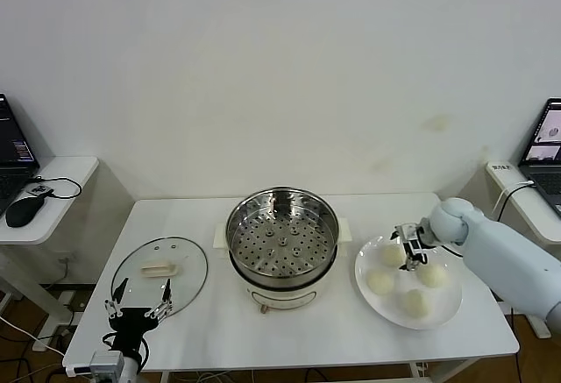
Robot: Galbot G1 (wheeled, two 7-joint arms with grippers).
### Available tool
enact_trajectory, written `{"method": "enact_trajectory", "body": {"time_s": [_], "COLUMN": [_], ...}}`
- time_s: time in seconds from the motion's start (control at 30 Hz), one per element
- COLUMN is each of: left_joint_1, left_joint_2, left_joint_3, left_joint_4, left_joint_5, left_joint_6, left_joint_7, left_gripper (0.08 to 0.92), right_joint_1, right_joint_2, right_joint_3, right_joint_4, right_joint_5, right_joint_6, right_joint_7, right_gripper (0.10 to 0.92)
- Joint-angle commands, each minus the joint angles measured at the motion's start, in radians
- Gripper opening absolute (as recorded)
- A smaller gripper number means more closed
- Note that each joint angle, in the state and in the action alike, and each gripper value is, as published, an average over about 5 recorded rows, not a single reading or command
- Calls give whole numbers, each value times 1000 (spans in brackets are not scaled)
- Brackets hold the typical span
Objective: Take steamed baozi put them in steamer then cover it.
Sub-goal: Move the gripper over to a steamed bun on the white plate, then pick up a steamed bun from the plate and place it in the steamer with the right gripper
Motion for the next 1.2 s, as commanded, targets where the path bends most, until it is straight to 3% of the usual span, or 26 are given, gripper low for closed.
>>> {"method": "enact_trajectory", "body": {"time_s": [0.03, 0.57, 0.83, 1.2], "left_joint_1": [0, 4, 2, -1], "left_joint_2": [0, 1, 7, 23], "left_joint_3": [0, -11, -15, -13], "left_joint_4": [1, -6, -2, 4], "left_joint_5": [0, -4, -12, -36], "left_joint_6": [0, 0, 1, 0], "left_joint_7": [0, -1, -1, 1], "left_gripper": [823, 823, 823, 823], "right_joint_1": [15, 14, 62, 421], "right_joint_2": [21, 28, -46, -271], "right_joint_3": [-18, -23, -61, -273], "right_joint_4": [-27, -41, 64, 323], "right_joint_5": [-5, -14, 42, 305], "right_joint_6": [0, -2, -4, -35], "right_joint_7": [0, -17, -32, -57], "right_gripper": [809, 620, 611, 619]}}
